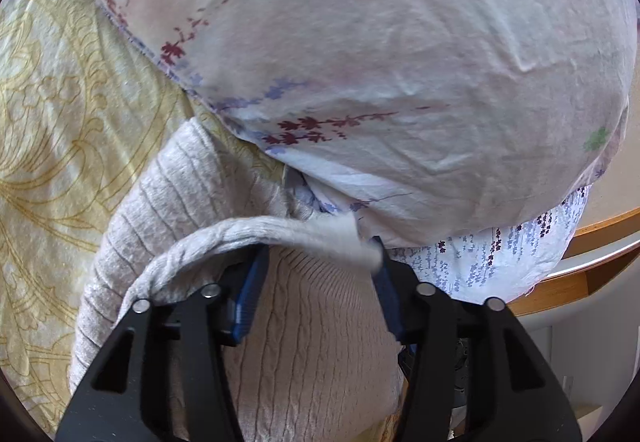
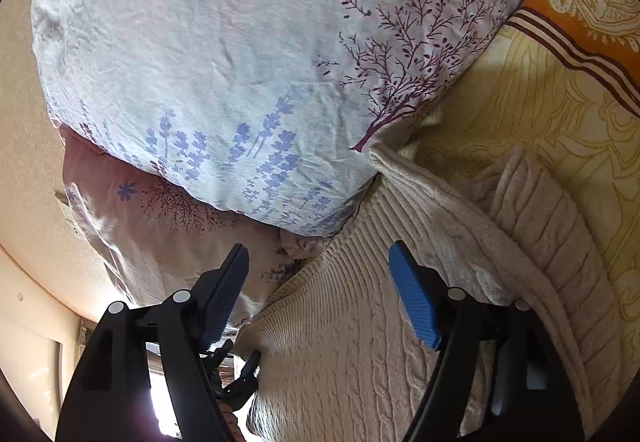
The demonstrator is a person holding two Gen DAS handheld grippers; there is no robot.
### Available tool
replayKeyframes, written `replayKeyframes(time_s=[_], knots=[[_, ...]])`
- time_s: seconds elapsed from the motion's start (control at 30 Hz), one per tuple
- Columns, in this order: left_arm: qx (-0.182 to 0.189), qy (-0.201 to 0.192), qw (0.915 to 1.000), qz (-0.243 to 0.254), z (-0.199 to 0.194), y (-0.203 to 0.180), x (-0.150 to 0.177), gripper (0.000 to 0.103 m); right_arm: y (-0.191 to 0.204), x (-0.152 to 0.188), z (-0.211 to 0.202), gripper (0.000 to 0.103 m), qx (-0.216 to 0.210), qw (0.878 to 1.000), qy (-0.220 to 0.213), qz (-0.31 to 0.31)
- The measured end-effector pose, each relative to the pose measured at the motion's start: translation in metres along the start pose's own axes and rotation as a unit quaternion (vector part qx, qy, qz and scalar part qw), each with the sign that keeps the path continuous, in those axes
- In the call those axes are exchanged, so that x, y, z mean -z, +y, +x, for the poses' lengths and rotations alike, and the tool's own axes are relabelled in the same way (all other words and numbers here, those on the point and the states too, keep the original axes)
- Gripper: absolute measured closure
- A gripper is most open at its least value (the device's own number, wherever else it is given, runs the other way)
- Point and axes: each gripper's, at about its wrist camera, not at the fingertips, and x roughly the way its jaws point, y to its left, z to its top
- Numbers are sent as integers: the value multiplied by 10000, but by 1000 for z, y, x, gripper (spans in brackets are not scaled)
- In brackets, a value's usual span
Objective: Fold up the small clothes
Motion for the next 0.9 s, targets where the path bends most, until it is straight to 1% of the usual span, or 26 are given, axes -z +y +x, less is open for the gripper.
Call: replayKeyframes(time_s=[0.07, 0.13, 0.2, 0.23, 0.33, 0.37, 0.4, 0.43, 0.47, 0.53, 0.6, 0.67, 0.7, 0.77, 0.87, 0.9], knots=[[-44, -40, 10000, 63, 0, -4, 0, 40, -1, 1, 0, 29, 49, 10000, -10, 32], [-56, -55, 10000, 25, 1, -3, 0, 40, -4, 3, -4, 29, 90, 9999, -77, 80], [-138, -167, 9998, -16, -5, 3, -1, 39, -6, 4, -11, 29, 171, 9996, -158, 156], [-228, -270, 9994, -33, -12, 7, -1, 38, -7, 5, -17, 29, 284, 9992, -240, 179], [-276, -464, 9983, -234, -25, 21, 0, 37, -12, 9, -40, 29, 523, 9970, -511, 252], [-291, -486, 9980, -290, -31, 24, 1, 37, -12, 10, -48, 28, 775, 9950, -586, 238], [-333, -501, 9977, -308, -37, 27, 3, 29, -11, 10, -56, 28, 1043, 9924, -628, 197], [-514, -518, 9969, -291, -44, 29, 6, 24, -10, 11, -63, 28, 1191, 9906, -664, 126], [-651, -525, 9963, -221, -51, 31, 10, 20, -8, 12, -72, 24, 1352, 9881, -733, 9], [-672, -459, 9967, -40, -62, 35, 19, 20, -1, 15, -88, 20, 1734, 9802, -884, -374], [-746, -375, 9963, 181, -70, 39, 30, 20, 4, 17, -99, 20, 2034, 9720, -916, -736], [-920, -219, 9944, 474, -74, 37, 39, 20, 0, 19, -109, 20, 2269, 9660, -868, -884], [-1003, -126, 9931, 602, -74, 38, 43, 20, -4, 19, -112, 20, 2295, 9662, -820, -839], [-1093, 72, 9908, 793, -73, 39, 51, 20, -14, 22, -118, 20, 2216, 9702, -736, -649], [-1110, 317, 9889, 932, -67, 42, 60, 20, -22, 24, -123, 20, 2144, 9734, -558, -587], [-1131, 372, 9882, 962, -64, 41, 62, 20, -21, 26, -116, 20, 2127, 9741, -475, -608]])
